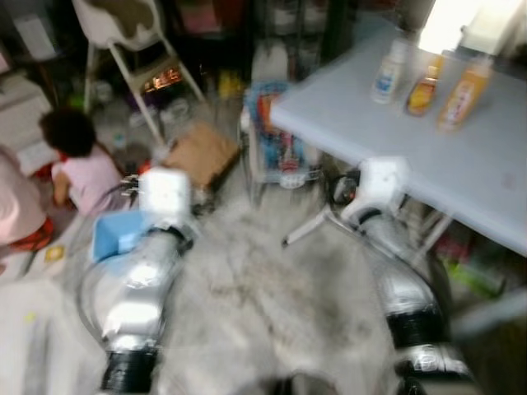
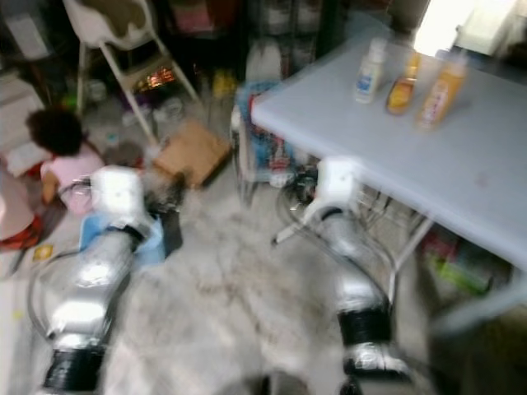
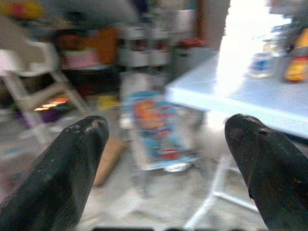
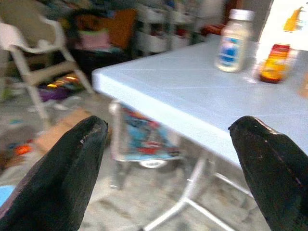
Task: Restocking fridge
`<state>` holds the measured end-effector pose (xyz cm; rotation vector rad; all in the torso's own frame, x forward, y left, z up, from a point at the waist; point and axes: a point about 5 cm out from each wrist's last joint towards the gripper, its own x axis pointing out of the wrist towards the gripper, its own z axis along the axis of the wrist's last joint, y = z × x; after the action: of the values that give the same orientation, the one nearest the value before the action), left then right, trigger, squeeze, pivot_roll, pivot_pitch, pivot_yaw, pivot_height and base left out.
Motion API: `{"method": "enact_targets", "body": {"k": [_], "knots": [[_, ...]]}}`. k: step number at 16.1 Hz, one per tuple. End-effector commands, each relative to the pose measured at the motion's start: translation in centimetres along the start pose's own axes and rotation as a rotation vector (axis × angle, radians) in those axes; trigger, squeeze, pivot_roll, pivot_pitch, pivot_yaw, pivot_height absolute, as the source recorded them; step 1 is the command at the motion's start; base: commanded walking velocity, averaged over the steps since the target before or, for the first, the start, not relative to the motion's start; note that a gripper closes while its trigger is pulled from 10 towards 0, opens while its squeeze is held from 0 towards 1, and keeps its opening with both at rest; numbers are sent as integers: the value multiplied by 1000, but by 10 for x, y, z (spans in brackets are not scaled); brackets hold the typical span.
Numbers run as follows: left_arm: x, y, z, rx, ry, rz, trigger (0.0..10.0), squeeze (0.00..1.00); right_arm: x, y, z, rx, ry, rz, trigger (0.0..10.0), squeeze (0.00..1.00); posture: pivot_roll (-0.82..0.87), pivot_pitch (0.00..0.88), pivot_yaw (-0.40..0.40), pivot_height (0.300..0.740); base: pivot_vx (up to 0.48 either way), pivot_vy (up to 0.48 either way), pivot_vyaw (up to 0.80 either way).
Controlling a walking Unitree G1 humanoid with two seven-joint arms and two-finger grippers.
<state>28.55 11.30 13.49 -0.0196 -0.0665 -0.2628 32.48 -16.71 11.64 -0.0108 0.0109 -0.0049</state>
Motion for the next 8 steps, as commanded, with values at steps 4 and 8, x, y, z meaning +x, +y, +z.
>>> {"method": "enact_targets", "body": {"k": [4,8], "knots": [[-4,7,-1,22,1,11,10000,0,0,11,9,14,-43,17,10000,0,24,0,-40,740,404,0,-800],[-2,2,1,12,-6,-5,10000,0,-4,12,9,2,-52,2,10000,0,19,0,-39,740,408,0,-800]]}}
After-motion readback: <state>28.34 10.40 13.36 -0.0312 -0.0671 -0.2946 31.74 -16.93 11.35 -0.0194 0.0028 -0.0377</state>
